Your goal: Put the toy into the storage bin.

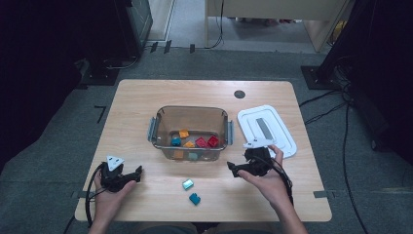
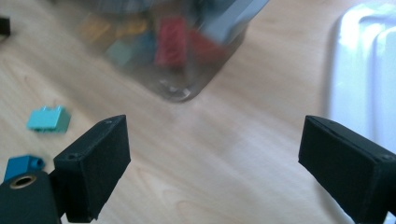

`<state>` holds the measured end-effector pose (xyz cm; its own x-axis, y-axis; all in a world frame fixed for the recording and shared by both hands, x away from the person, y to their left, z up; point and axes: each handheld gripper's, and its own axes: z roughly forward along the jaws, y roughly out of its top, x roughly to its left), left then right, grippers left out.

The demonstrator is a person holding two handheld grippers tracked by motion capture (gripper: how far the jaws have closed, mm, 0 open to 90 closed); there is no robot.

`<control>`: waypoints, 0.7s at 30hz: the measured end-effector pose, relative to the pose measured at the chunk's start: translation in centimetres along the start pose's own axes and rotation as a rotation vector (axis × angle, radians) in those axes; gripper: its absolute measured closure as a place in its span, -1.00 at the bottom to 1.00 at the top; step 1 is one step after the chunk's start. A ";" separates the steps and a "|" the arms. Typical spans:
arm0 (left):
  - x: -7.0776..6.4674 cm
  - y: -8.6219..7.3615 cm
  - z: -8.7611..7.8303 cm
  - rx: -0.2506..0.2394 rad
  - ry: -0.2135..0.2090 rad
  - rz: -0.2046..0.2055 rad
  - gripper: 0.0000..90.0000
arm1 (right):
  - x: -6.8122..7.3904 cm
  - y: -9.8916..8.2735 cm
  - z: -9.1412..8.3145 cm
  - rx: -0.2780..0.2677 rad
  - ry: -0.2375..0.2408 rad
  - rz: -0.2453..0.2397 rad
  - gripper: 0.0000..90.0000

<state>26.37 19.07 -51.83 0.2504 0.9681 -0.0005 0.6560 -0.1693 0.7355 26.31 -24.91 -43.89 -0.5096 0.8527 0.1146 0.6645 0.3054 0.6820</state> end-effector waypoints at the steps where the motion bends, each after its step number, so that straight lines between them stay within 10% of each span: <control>1: 0.0 0.0 0.0 -0.001 0.000 -0.001 -0.65 | 0.4 -0.5 0.4 0.006 0.006 -0.001 -0.80; 21: 0.0 0.0 0.0 0.000 0.000 0.000 -0.65 | 9.2 -3.4 6.4 0.046 0.173 -0.074 -0.47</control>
<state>26.37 19.07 -51.83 0.2505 0.9681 -0.0008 0.6561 -0.1691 0.7355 22.82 -15.40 -49.81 -0.6415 0.7431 0.1906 0.6440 0.3866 0.6602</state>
